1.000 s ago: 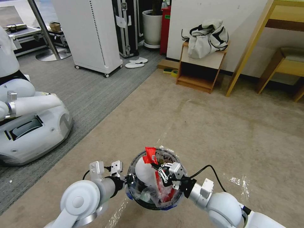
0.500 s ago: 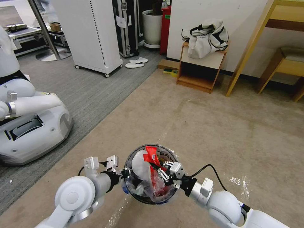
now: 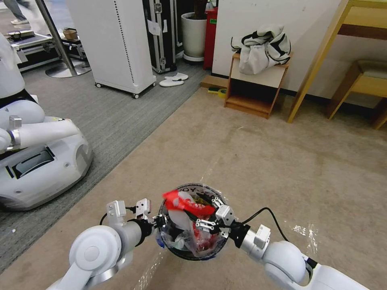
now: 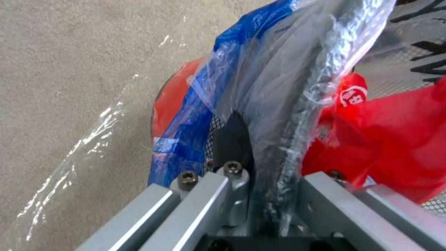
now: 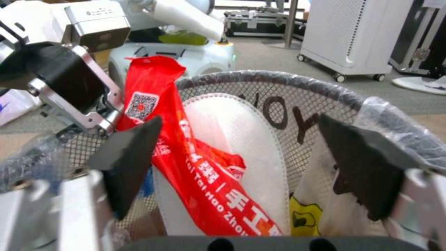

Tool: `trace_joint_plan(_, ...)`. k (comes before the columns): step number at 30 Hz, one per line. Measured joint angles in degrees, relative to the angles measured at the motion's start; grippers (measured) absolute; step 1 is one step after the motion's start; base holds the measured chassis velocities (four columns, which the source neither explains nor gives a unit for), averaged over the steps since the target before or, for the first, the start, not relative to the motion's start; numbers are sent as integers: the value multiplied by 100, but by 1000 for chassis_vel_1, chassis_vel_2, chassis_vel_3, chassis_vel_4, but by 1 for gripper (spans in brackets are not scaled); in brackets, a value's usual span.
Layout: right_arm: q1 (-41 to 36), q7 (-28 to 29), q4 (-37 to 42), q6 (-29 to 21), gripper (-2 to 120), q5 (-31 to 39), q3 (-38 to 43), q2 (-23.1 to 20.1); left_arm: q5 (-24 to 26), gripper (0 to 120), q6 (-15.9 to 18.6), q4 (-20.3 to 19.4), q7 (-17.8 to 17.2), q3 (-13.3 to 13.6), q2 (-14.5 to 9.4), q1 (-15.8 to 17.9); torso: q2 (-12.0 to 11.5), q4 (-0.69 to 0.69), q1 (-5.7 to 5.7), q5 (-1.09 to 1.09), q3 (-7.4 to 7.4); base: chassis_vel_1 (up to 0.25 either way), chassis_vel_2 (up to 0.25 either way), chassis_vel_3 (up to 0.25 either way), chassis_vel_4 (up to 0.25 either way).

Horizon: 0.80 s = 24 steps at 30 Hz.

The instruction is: Pick up the trash bin and place the garbage on the floor into it.

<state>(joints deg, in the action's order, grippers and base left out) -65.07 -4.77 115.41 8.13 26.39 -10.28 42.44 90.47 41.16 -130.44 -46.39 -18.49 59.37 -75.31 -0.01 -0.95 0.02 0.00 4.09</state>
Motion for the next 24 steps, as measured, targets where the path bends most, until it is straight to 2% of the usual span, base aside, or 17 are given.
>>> trace_joint_plan(1,-17,-7,5,0,94,-19,18,-20,7,0,0,23,4,19,11,13,0,0,0,-1,0,0,0,0,0)
trace_joint_plan(4,-20,-16,9,4,99,-21,18,-24,20,0,-2,37,18,42,17,42,0,0,0,-1,0,0,0,0,0)
trace_joint_plan(24,-60,-72,148,36,100,54,58,-196,77,0,-9,95,32,6,-9,67,0,0,0,0,0,0,0,0,0)
